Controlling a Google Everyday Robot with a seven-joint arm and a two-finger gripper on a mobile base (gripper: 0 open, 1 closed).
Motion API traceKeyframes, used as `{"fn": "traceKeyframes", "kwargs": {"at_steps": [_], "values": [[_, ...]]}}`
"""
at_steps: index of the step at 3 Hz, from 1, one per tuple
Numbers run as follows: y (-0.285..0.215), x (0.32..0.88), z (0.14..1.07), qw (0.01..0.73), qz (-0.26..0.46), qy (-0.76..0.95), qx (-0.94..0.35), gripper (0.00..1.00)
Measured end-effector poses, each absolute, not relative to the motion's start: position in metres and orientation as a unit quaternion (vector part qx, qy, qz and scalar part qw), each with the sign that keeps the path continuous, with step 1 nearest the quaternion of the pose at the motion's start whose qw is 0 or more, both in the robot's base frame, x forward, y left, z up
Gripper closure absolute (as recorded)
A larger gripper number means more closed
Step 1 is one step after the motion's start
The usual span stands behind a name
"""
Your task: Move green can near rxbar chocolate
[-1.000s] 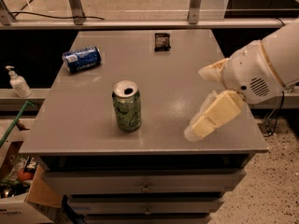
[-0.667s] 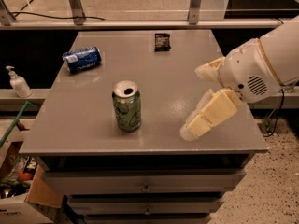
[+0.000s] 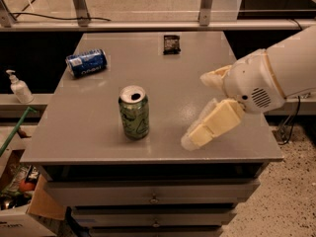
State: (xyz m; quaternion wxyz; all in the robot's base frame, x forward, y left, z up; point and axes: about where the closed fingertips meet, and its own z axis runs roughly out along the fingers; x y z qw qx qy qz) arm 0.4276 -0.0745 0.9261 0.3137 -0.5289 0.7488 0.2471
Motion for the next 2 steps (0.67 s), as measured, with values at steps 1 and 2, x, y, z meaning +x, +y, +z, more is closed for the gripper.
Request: {"fn": "traceKeyframes", "kwargs": {"at_steps": [1, 2], "values": [[-0.045, 0.436, 0.909, 0.35, 0.271, 0.731, -0.52, 0.0], [-0.013, 0.445, 0.891, 0.38, 0.294, 0.71, -0.515, 0.0]]}}
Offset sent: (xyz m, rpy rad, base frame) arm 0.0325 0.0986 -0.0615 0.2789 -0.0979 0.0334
